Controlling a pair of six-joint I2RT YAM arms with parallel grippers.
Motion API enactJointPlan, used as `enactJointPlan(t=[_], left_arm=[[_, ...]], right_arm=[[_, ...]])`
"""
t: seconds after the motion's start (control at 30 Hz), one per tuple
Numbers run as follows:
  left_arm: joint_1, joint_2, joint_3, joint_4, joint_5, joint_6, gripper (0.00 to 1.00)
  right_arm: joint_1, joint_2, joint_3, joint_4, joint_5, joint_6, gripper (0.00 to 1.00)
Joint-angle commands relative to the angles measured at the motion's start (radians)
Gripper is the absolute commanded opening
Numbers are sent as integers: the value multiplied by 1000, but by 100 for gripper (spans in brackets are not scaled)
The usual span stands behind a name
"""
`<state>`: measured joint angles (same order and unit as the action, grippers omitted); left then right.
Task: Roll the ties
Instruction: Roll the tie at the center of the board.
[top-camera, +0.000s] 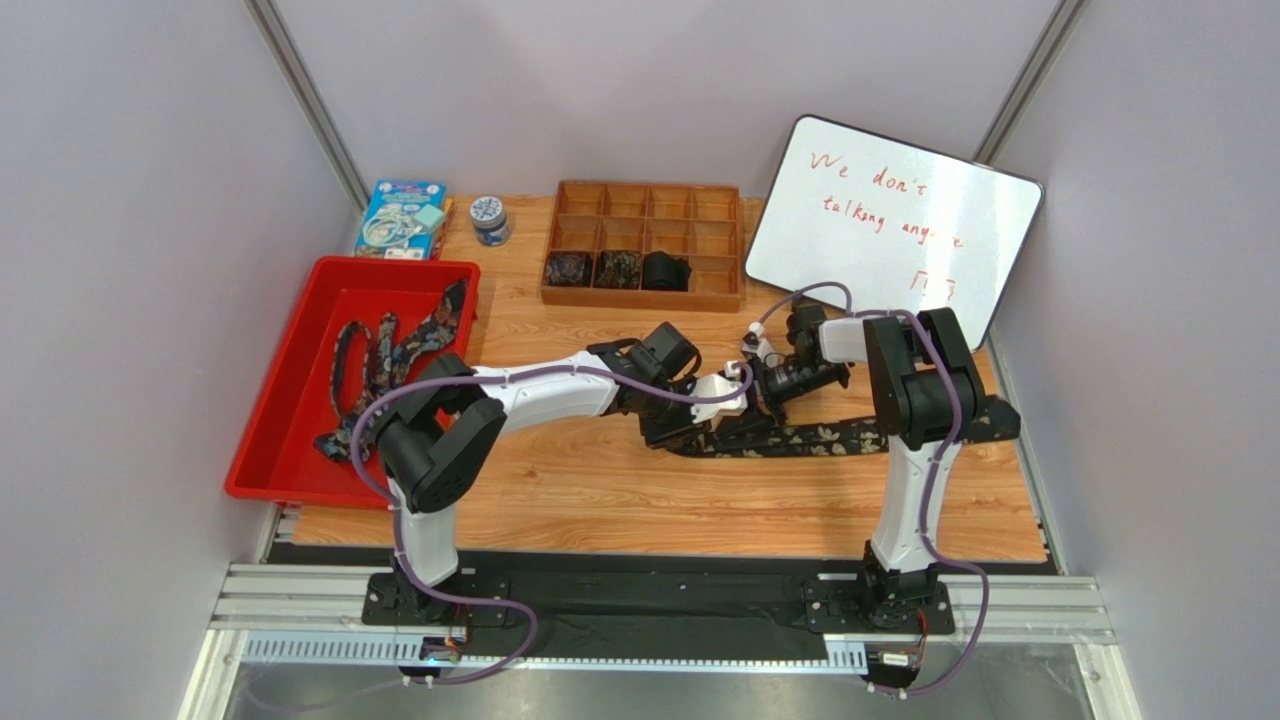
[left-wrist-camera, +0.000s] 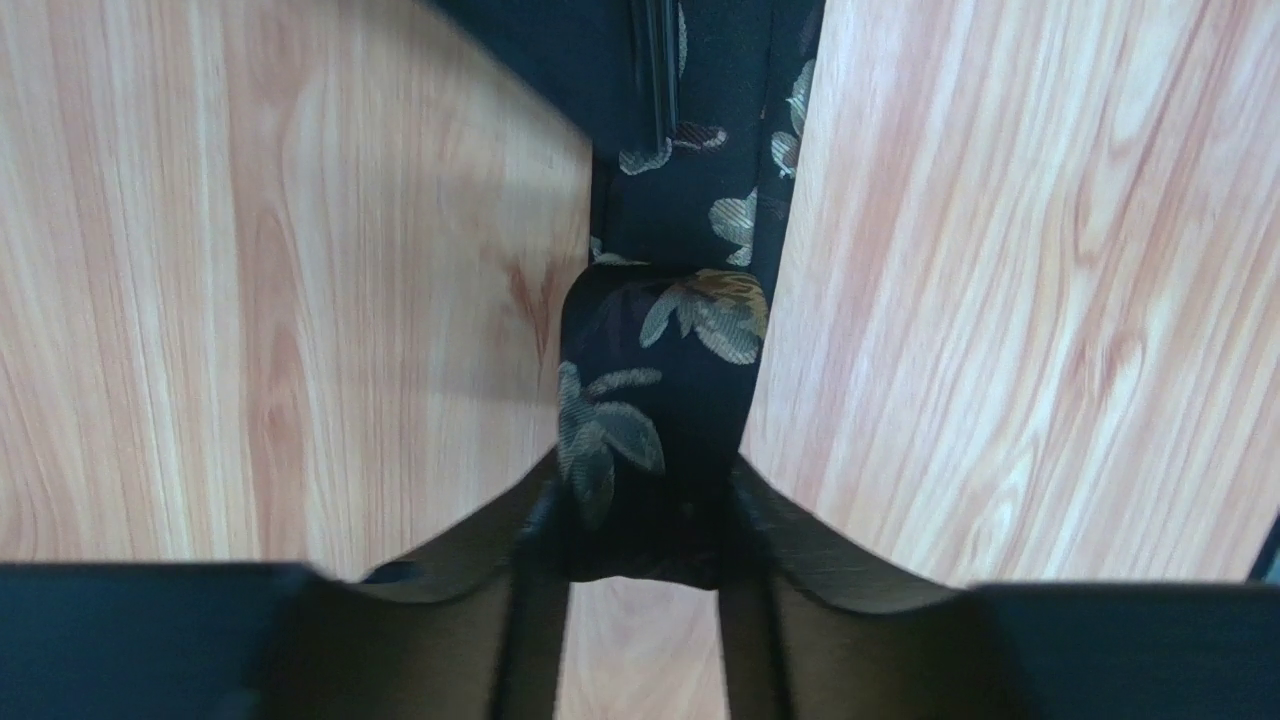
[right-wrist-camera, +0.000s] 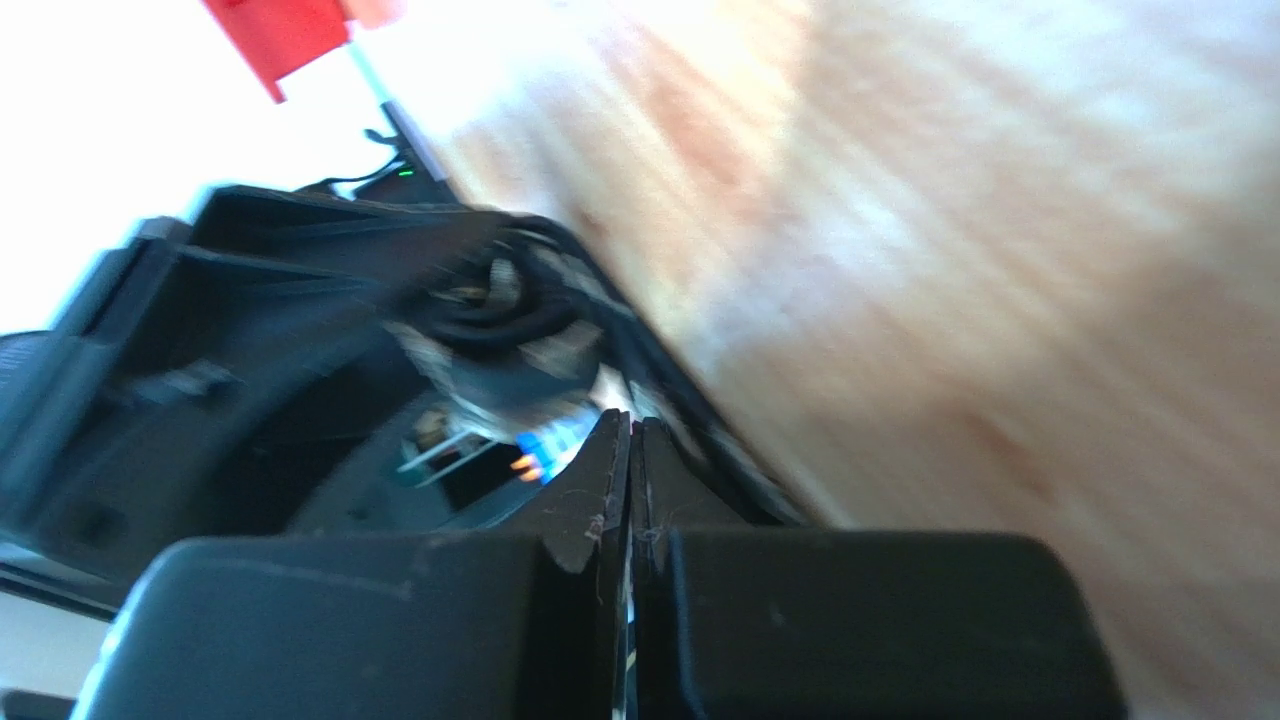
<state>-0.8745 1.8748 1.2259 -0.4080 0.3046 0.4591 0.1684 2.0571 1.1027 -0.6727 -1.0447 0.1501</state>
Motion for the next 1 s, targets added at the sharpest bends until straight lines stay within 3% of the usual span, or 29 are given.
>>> enactJointPlan(t=[0.0, 0.1, 0.17, 0.23, 0.33, 0.53, 0.57, 0.6, 0.73, 0.97], left_arm=[[11, -95, -5, -91, 28, 9, 49], [11, -118, -38, -29, 56, -23, 56], [11, -105, -48, -3, 59, -28, 44], [11, -77, -55, 24, 25, -39, 25], [2, -36, -72, 38, -2, -16, 14], [-15, 1, -112, 58, -31, 7, 11], [-18, 4, -111, 60, -38, 7, 11], [-17, 7, -106, 57, -44, 7, 11], [-23, 12, -101, 54, -47, 19, 11], [-26, 14, -108, 61, -53, 18, 12]], right_arm=[[-17, 8, -24, -30, 163, -24, 0], [-17, 6, -38, -16, 169, -27, 0], [-17, 3, -40, -8, 169, -27, 0], [-15, 0, -40, 4, 140, -20, 0], [-15, -32, -35, 21, 94, -3, 0], [-6, -103, -14, -1, 6, 41, 1], [-6, -113, -14, -1, -1, 52, 4], [-3, -123, -14, -1, -21, 66, 15], [26, -153, -12, -7, -8, 126, 41], [101, -95, 11, 33, 41, 132, 45]])
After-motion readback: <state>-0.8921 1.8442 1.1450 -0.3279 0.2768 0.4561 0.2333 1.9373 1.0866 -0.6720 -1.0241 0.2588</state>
